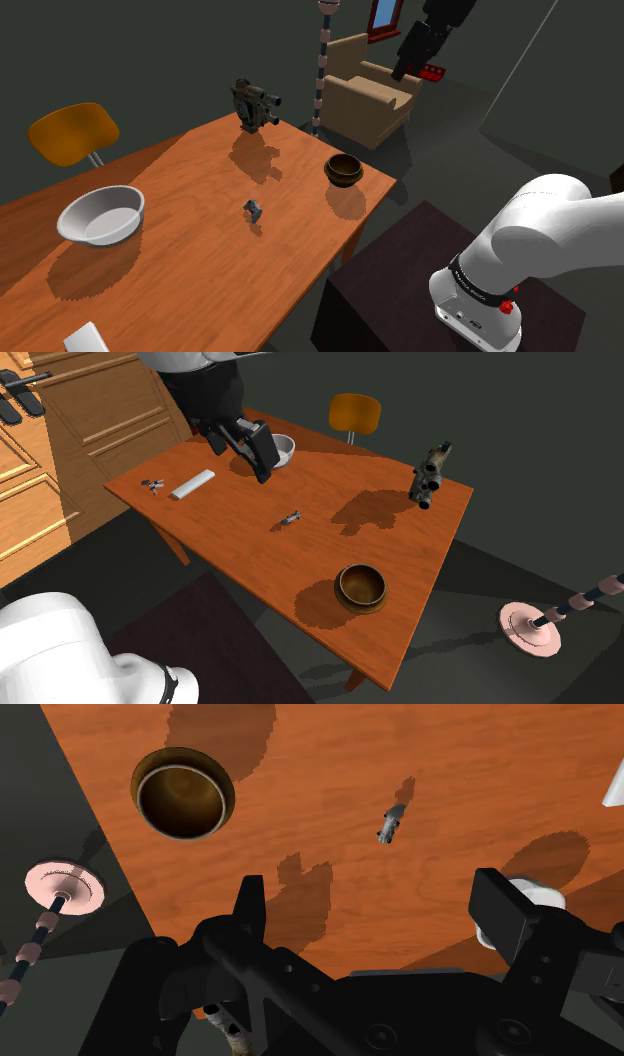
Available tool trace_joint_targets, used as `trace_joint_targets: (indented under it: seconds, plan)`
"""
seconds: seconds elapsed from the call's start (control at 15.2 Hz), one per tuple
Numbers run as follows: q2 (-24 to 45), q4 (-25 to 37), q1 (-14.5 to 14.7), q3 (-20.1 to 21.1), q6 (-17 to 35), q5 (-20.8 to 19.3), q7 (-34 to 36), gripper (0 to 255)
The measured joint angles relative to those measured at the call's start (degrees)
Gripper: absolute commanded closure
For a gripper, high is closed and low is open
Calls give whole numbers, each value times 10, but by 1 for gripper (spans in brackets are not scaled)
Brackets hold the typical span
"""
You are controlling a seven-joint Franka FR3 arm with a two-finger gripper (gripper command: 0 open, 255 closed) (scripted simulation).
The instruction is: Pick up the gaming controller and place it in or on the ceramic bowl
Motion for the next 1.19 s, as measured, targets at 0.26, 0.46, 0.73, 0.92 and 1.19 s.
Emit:
trace_joint_targets:
  seconds: [0.26, 0.46, 0.73, 0.92, 1.19]
  plan:
    - [14, -26, 4, 13, 38, 5, 7, 0]
    - [42, -51, 10, 31, 91, 12, 16, 0]
    - [93, -71, 18, 56, 161, 20, 30, 0]
    - [142, -82, 25, 79, 220, 26, 46, 0]
    - [208, -90, 30, 103, 292, 27, 62, 0]
